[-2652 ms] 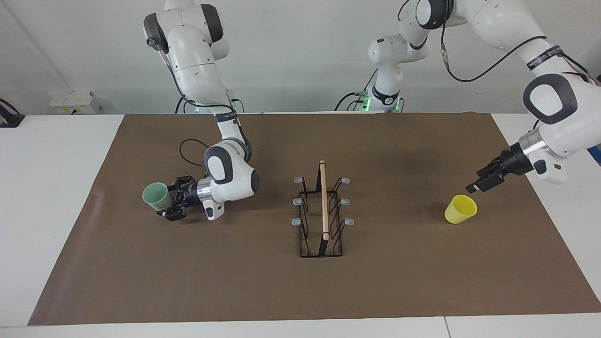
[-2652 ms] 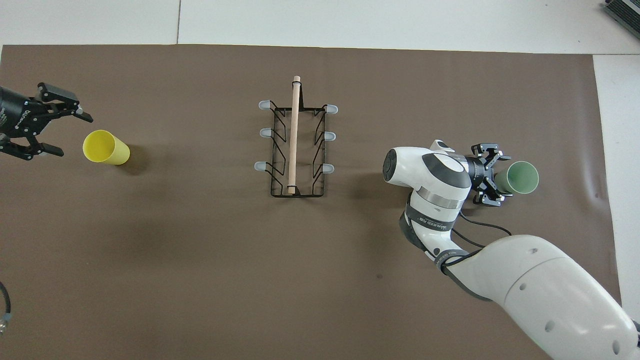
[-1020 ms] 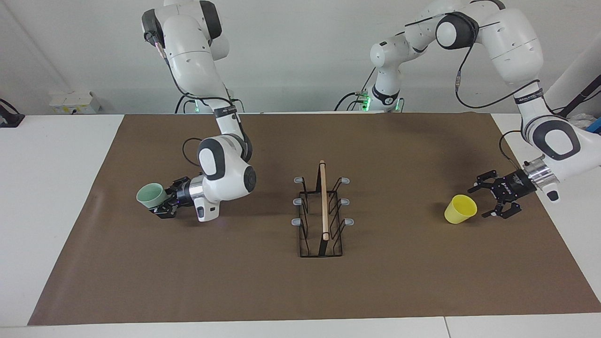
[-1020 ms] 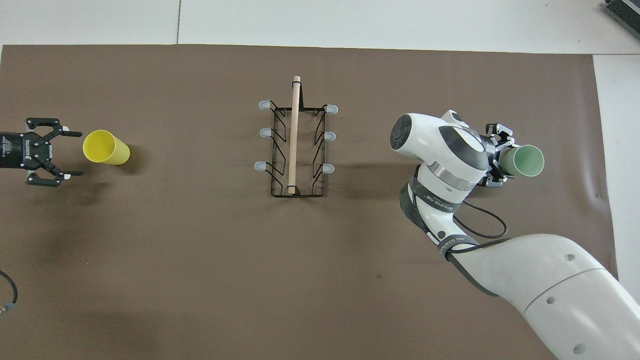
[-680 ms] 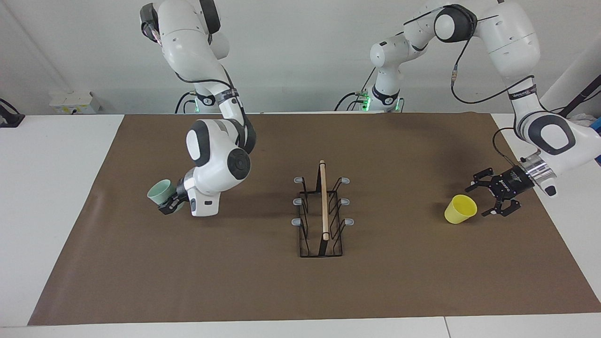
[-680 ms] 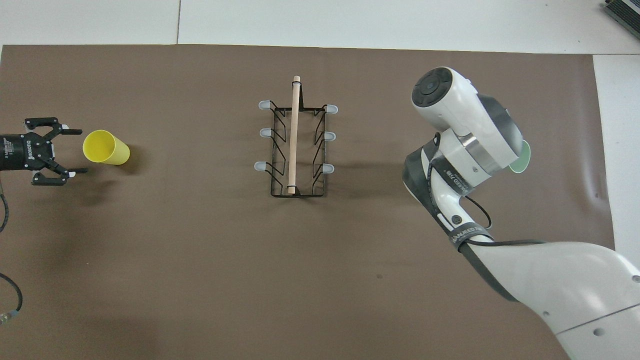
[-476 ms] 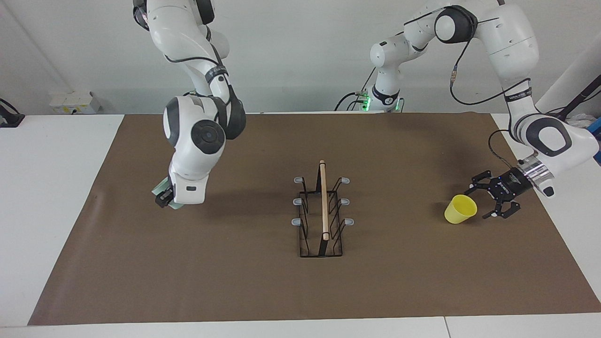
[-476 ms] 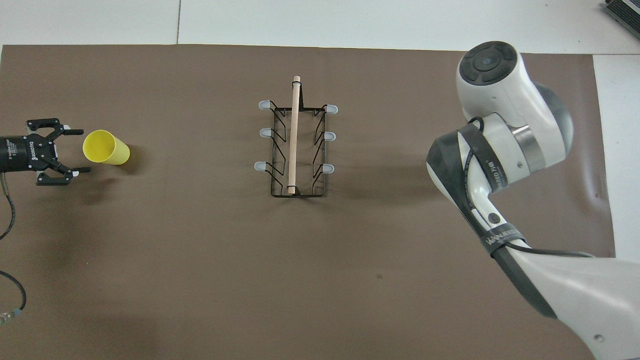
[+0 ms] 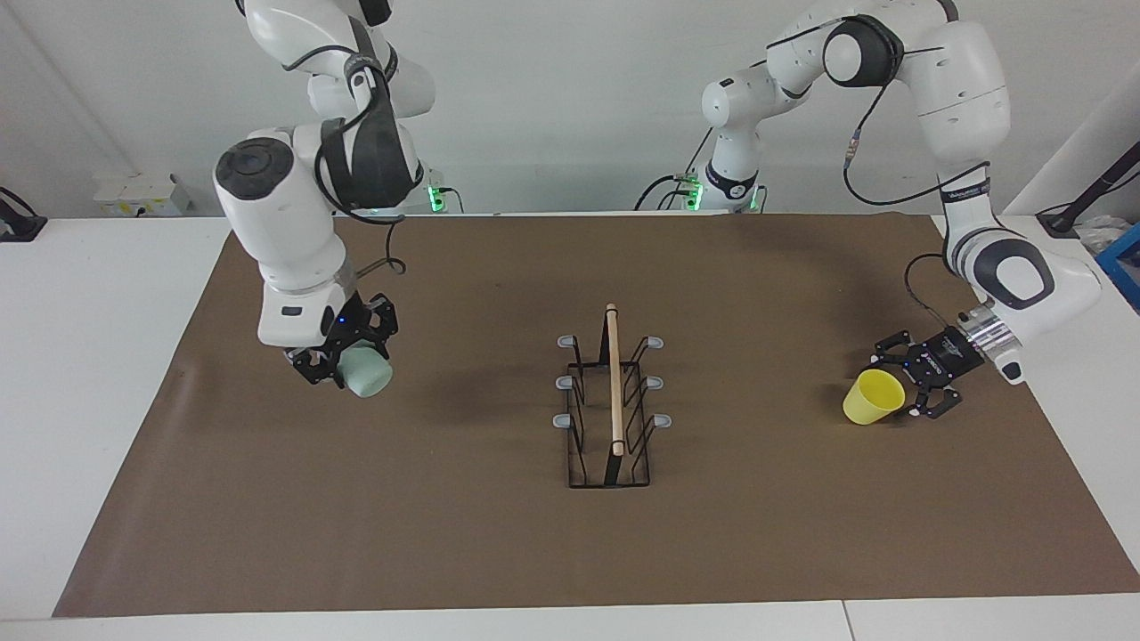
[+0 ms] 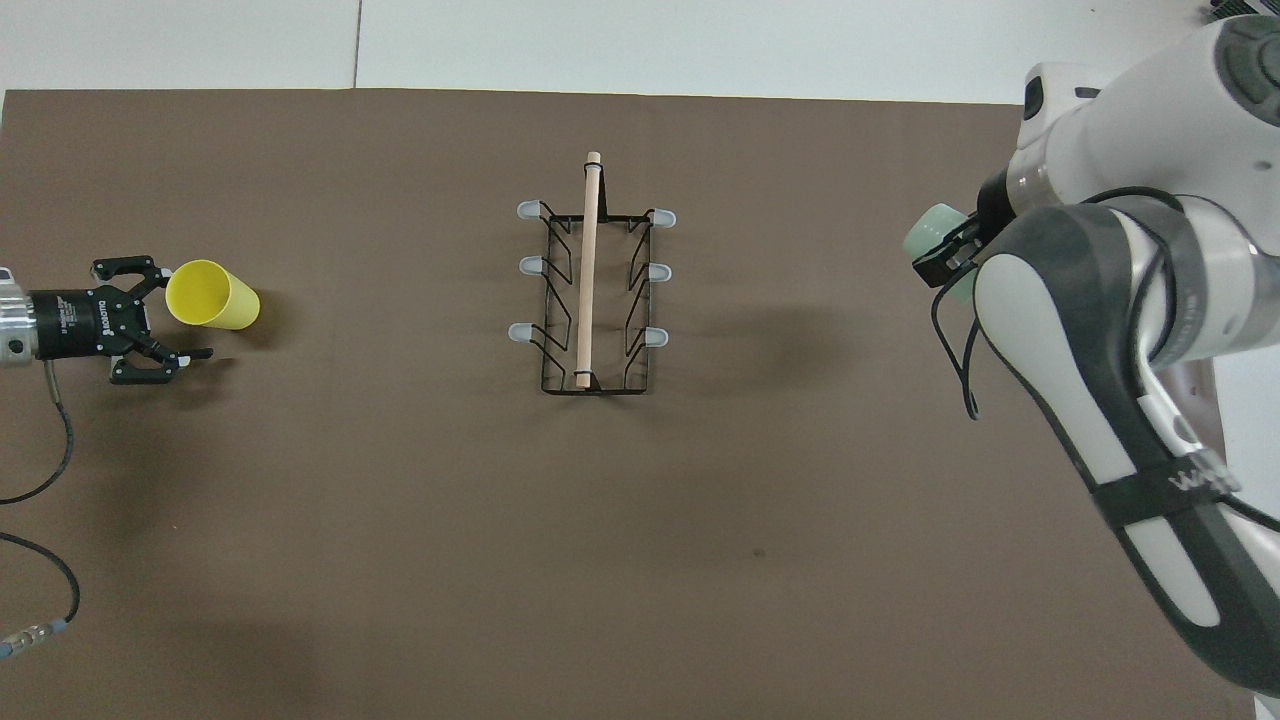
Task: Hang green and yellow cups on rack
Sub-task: 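Lift the green cup with the right gripper while the left gripper grasps the yellow cup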
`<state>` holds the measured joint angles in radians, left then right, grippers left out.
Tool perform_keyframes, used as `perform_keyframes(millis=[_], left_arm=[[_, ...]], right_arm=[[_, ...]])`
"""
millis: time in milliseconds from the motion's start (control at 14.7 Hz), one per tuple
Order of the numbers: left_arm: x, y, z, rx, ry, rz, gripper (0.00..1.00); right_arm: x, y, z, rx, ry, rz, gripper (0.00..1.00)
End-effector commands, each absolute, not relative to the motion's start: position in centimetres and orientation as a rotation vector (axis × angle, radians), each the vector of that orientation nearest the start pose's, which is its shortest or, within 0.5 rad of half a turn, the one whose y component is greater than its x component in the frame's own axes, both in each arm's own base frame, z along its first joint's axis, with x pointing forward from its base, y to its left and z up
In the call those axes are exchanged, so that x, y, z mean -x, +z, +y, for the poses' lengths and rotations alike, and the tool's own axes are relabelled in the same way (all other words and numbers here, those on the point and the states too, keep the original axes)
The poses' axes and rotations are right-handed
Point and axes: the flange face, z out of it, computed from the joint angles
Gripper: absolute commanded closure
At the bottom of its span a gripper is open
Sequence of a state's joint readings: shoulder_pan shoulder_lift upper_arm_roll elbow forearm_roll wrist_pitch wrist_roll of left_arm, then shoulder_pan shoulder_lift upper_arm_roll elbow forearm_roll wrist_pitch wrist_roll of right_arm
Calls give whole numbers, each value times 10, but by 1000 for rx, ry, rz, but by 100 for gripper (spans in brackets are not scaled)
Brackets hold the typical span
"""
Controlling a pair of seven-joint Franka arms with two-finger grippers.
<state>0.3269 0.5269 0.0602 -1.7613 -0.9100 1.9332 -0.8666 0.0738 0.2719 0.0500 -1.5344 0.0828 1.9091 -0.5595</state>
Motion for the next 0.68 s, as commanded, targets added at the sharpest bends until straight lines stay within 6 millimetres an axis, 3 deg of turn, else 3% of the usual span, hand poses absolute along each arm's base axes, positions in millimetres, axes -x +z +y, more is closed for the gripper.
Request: perform_keyframes(millis=[0,204,340,408,476,544,612], left_arm=[[-606,263,180,-1552,-608,1832,0],[-610,260,159,-1502,-626,1814,0],[-612,261,156,-1487,-616,1809,0],[-617,261,148,-1488,-601,1809,7],[-622,260,139,-1506,-569,1816,20],[-624,258,139,-1512,-545,1821,74],[-624,258,139,-1529,-534,1803,100]], right_arm=[[-628,527,86,2790,-361,-883,100],[-613,525,89,2615,-554,-790,100],[-605,525,92,2482,-644,-827,100],[-601,524,91,2431,-693,-817,100],[-595,520,90,2385,-748,-833,100],[-590,514,90,2335,-812,-827,100],[-582,509,93,2292,-890,-793,100]])
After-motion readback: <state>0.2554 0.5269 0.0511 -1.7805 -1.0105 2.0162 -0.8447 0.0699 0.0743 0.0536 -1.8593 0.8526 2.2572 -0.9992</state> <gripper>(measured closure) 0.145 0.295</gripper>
